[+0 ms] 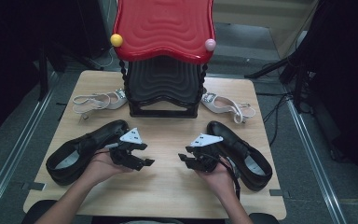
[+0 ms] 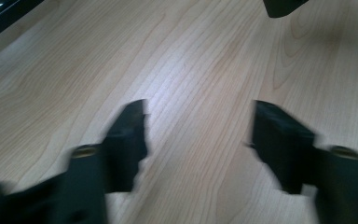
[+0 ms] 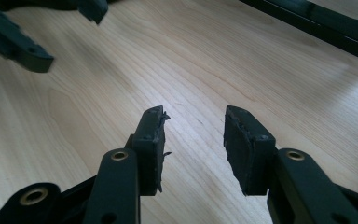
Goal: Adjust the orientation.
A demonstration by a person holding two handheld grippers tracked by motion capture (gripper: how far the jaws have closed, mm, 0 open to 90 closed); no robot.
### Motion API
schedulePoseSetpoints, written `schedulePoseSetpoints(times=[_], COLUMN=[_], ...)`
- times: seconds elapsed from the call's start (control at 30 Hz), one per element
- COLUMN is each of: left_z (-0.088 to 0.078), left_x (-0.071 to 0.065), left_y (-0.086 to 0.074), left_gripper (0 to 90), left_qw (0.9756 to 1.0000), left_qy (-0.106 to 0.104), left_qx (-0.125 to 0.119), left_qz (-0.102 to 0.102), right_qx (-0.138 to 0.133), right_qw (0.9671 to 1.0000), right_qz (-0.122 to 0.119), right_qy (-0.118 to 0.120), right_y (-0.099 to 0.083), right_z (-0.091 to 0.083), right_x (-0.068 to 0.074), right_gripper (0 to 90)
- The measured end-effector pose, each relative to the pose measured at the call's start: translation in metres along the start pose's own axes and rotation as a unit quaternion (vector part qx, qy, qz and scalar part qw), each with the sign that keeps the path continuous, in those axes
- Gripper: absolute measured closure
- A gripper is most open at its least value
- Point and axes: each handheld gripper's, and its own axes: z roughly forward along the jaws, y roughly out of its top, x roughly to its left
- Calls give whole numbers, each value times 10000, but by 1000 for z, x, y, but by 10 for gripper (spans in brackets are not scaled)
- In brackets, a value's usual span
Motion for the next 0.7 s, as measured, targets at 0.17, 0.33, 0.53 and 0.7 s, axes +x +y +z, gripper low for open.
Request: schedulePoseSetpoints(times=[0.17, 0.33, 0.53, 0.7], left_z=[-10, -12, -24, -33], left_x=[5, 6, 10, 12], left_y=[1, 0, 0, -3], left_gripper=[571, 558, 543, 529], left_qw=[9993, 9996, 9997, 9997], left_qy=[-245, -243, -209, -118], left_qx=[-233, -14, -28, -2], left_qz=[-158, -138, -155, -207], right_qx=[26, -29, -111, -78], right_qw=[10000, 9999, 9997, 9994], right_qz=[17, 78, 92, 110], right_qy=[60, 151, 212, 326], right_y=[1, 3, 6, 6], right_z=[0, -3, -7, -5], right_x=[1, 2, 0, -2], right_gripper=[567, 536, 531, 531])
